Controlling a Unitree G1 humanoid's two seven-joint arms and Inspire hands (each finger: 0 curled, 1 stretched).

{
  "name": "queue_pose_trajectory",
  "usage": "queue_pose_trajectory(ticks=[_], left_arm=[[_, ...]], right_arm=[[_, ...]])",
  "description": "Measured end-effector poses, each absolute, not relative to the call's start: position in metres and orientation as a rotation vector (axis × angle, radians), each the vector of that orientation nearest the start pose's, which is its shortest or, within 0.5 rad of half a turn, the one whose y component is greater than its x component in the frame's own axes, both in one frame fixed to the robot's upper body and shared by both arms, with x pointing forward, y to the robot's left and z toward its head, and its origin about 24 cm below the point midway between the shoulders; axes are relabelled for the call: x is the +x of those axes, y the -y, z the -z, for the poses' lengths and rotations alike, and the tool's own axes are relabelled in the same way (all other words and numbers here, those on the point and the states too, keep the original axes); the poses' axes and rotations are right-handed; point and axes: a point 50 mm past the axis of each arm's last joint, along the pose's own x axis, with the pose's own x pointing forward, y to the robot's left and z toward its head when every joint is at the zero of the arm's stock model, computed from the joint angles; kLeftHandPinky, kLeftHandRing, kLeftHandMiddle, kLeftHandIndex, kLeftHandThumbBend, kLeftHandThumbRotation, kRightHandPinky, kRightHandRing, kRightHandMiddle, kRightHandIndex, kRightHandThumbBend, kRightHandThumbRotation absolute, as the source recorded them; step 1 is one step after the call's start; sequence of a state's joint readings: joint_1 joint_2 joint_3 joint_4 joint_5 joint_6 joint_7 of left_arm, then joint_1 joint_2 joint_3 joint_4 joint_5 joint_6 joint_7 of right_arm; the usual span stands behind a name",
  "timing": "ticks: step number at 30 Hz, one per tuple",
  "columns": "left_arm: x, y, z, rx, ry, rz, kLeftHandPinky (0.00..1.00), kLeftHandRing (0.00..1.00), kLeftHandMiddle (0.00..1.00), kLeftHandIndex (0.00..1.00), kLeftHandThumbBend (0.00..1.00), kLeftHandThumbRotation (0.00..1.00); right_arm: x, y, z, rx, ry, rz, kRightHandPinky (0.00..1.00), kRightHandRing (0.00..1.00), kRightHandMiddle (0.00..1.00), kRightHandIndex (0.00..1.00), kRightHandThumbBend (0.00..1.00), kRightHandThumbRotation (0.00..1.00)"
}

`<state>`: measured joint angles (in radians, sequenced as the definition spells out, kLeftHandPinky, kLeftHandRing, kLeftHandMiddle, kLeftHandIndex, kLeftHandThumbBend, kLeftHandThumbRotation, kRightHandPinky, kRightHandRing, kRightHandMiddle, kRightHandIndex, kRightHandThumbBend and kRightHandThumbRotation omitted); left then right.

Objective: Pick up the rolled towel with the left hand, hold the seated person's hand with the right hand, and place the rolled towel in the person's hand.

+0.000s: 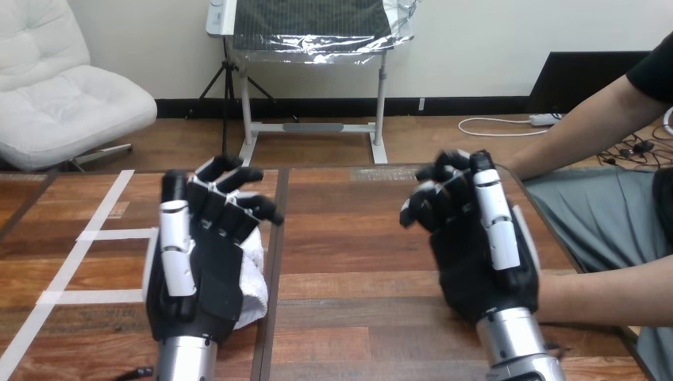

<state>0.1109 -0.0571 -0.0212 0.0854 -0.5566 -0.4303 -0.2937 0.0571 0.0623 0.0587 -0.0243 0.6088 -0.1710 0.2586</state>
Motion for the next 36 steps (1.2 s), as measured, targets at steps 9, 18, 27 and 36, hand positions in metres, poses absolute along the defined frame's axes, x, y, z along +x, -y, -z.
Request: queue_pose_trajectory(ticks=[9,18,27,36], left_arm=[[0.221,-0.149,-0.044,-0.308,0.349,0.021,0.9,0.91,0.92,0.94,0.44,0.55],[0.22,-0.145,-0.044,-0.099,0.337,-0.05,0.95,0.97,0.97,0.96,0.58,0.47],[0.219,-0.142,-0.041,0.113,0.309,-0.136,0.91,0.96,0.97,0.96,0.63,0.41],[0.218,-0.139,-0.033,0.343,0.258,-0.213,0.87,0.95,0.97,0.96,0.68,0.45]], right_arm=[[0.238,0.126,-0.061,0.422,0.274,-0.18,0.73,0.85,0.87,0.82,0.34,0.34],[0.235,0.125,-0.06,0.273,0.279,-0.145,0.78,0.88,0.89,0.86,0.34,0.34],[0.231,0.124,-0.055,0.173,0.27,-0.119,0.77,0.88,0.91,0.88,0.35,0.34],[0.226,0.125,-0.049,0.108,0.254,-0.102,0.79,0.89,0.92,0.88,0.33,0.33]])
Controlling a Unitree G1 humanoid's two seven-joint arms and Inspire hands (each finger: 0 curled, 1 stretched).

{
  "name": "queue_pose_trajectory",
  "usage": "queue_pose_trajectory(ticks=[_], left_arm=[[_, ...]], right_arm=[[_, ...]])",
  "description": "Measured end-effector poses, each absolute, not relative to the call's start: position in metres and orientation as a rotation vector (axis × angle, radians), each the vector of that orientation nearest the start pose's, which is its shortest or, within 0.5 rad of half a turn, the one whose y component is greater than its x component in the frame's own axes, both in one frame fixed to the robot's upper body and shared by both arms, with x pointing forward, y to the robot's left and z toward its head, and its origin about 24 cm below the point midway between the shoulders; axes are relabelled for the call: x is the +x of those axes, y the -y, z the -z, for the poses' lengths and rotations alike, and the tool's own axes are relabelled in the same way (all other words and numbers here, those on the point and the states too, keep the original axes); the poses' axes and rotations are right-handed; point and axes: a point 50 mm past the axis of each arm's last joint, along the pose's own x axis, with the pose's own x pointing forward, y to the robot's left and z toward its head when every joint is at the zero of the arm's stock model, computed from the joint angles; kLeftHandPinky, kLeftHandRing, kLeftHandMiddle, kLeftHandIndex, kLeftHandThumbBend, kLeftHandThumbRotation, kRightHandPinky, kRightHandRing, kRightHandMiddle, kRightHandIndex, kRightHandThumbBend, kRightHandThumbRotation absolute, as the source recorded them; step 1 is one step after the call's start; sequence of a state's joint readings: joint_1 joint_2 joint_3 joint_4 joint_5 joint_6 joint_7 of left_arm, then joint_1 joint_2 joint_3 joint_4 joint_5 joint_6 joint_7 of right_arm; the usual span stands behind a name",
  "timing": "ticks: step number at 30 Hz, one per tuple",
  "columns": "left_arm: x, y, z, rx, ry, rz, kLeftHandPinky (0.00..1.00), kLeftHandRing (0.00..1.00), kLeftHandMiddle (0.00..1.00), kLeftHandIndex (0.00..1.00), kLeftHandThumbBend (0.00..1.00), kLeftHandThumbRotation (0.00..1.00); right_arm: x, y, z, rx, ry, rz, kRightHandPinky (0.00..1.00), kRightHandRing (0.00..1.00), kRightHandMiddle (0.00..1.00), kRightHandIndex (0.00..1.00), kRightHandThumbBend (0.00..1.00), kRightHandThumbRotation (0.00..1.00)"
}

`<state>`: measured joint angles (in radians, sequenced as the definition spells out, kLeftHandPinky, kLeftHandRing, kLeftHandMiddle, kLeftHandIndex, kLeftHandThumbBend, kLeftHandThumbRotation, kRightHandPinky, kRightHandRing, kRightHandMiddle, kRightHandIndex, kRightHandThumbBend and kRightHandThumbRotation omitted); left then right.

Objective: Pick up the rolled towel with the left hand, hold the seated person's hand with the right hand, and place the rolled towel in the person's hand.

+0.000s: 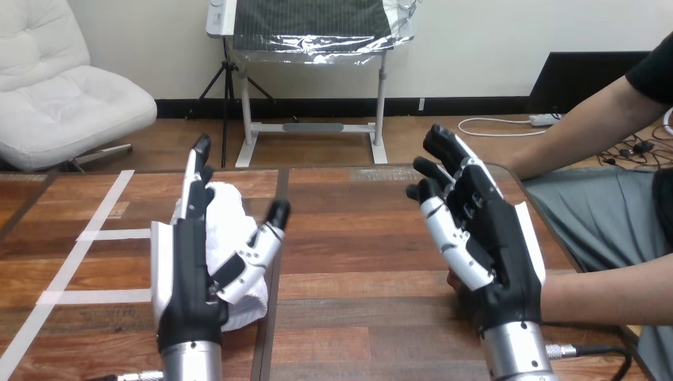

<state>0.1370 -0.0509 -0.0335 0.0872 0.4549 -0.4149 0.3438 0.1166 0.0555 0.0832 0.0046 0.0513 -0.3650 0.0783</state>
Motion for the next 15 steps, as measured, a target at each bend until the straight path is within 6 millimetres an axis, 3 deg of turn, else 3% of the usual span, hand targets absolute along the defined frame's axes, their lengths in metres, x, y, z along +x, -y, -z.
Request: queue_pose_trajectory(ticks=[5,15], left_arm=[[0.219,-0.138,-0.027,0.494,0.21,-0.241,0.9,0.94,0.96,0.95,0.71,0.56],[0.221,-0.138,-0.014,0.831,0.077,-0.269,0.91,0.91,0.92,0.93,0.77,0.66]], right_arm=[[0.224,0.125,-0.047,0.076,0.249,-0.101,0.79,0.89,0.92,0.88,0.32,0.3],[0.222,0.124,-0.047,0.024,0.262,-0.102,0.78,0.89,0.92,0.88,0.33,0.29]])
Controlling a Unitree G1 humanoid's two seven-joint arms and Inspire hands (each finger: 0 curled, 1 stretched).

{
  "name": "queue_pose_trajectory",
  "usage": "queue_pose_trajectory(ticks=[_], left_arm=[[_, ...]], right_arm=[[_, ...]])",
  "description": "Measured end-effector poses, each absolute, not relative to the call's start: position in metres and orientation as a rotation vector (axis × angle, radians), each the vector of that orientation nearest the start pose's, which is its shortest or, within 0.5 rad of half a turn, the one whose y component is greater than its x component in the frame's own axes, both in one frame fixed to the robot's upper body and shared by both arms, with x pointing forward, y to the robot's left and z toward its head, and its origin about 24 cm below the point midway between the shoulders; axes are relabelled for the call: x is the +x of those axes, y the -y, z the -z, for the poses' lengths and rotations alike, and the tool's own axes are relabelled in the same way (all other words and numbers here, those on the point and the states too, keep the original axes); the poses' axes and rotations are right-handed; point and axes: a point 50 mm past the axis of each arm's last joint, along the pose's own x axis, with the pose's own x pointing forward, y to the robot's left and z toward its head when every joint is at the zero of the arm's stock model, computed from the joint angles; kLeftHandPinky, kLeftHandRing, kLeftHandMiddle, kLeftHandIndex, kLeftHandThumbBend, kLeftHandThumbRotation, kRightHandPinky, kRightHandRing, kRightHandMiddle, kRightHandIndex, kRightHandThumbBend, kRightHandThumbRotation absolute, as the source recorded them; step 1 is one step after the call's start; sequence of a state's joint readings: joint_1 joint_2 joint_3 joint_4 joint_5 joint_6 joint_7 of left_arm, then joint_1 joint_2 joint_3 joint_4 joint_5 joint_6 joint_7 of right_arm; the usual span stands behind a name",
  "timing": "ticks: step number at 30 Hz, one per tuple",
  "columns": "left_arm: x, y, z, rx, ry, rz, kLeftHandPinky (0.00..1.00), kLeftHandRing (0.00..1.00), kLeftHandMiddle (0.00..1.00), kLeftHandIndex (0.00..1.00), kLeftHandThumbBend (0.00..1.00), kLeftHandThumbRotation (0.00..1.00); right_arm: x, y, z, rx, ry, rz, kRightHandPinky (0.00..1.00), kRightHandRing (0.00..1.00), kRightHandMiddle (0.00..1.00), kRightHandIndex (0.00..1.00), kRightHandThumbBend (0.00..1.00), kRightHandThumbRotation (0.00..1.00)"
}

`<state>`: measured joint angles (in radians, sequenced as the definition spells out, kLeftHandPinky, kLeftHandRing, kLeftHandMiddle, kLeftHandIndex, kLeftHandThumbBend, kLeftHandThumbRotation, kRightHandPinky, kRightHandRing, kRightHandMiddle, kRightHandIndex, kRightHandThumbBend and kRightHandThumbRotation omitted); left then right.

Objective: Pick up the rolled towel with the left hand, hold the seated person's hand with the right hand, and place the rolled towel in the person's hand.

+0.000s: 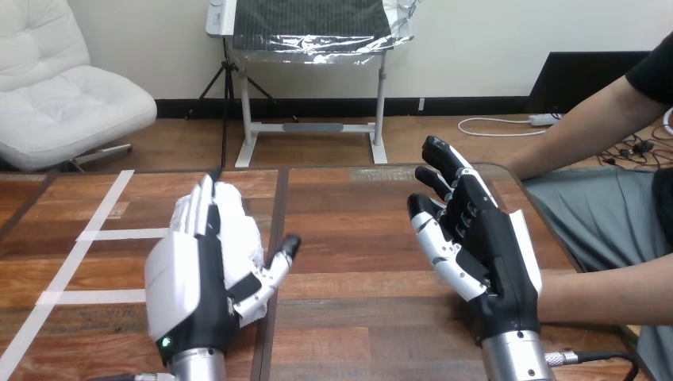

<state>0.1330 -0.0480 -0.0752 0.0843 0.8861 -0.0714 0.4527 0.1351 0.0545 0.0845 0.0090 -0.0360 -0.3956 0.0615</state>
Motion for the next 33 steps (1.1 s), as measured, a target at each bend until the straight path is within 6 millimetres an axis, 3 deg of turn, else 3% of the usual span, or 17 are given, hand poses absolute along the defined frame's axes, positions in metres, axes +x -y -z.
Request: queue_pose_trajectory(ticks=[11,33], left_arm=[[0.233,-0.142,-0.015,1.111,-0.035,-0.325,0.95,0.95,0.95,0.96,0.82,0.77],[0.286,-0.142,-0.041,1.272,-0.114,-0.426,1.0,1.0,1.0,1.0,0.79,0.8]], right_arm=[[0.22,0.122,-0.052,0.002,0.311,-0.108,0.79,0.9,0.92,0.89,0.31,0.3],[0.219,0.117,-0.055,0.006,0.344,-0.131,0.8,0.91,0.92,0.88,0.31,0.31]])
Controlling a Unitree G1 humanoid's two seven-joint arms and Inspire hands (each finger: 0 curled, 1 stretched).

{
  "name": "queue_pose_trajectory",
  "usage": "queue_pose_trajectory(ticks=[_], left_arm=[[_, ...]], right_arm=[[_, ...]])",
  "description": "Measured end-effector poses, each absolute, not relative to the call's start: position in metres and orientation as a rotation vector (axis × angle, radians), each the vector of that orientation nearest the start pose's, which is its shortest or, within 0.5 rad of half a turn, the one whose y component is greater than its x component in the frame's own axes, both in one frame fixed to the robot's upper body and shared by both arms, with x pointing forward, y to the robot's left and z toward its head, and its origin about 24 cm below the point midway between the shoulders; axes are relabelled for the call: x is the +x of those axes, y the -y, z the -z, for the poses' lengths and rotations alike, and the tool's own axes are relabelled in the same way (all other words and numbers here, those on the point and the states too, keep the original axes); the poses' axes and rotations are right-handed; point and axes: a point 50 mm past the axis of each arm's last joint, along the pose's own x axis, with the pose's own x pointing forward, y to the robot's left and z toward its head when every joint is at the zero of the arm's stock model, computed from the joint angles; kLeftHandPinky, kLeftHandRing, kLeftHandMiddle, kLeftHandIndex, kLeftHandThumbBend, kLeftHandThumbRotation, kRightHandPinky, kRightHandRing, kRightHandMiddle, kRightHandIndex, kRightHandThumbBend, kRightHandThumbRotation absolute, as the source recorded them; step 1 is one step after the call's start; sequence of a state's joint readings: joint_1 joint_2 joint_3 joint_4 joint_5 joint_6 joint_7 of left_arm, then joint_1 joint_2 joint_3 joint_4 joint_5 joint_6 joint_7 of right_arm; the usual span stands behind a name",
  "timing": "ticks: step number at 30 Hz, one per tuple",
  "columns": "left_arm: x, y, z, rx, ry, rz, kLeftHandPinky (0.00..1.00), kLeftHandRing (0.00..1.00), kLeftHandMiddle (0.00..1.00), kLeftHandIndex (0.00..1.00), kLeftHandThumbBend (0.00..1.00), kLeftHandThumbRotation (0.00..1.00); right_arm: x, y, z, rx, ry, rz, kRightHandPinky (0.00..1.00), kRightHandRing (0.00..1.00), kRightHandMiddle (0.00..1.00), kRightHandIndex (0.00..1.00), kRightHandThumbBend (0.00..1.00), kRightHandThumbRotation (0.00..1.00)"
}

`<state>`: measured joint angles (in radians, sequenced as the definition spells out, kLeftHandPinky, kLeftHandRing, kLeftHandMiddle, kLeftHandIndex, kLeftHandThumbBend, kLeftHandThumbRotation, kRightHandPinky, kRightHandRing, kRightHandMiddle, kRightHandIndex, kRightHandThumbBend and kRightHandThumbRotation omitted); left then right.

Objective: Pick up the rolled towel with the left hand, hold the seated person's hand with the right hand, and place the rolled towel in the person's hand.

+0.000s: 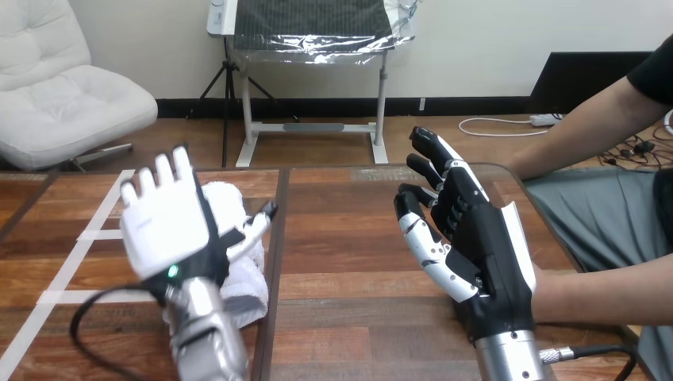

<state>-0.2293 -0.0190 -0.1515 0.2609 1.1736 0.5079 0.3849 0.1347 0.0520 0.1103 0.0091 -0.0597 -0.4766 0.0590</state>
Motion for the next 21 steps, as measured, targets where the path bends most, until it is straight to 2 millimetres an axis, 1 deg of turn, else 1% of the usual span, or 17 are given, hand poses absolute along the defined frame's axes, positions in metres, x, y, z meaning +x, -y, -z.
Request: queue_pose_trajectory(ticks=[10,21], left_arm=[[0.307,-0.137,-0.053,1.328,-0.09,-0.444,1.0,1.0,1.0,1.0,0.78,0.79],[0.321,-0.134,-0.064,1.353,-0.041,-0.472,1.0,1.0,1.0,1.0,0.8,0.85]], right_arm=[[0.219,0.117,-0.058,0.006,0.37,-0.14,0.81,0.91,0.93,0.88,0.3,0.3],[0.224,0.116,-0.065,0.0,0.415,-0.161,0.8,0.91,0.93,0.88,0.29,0.28]])
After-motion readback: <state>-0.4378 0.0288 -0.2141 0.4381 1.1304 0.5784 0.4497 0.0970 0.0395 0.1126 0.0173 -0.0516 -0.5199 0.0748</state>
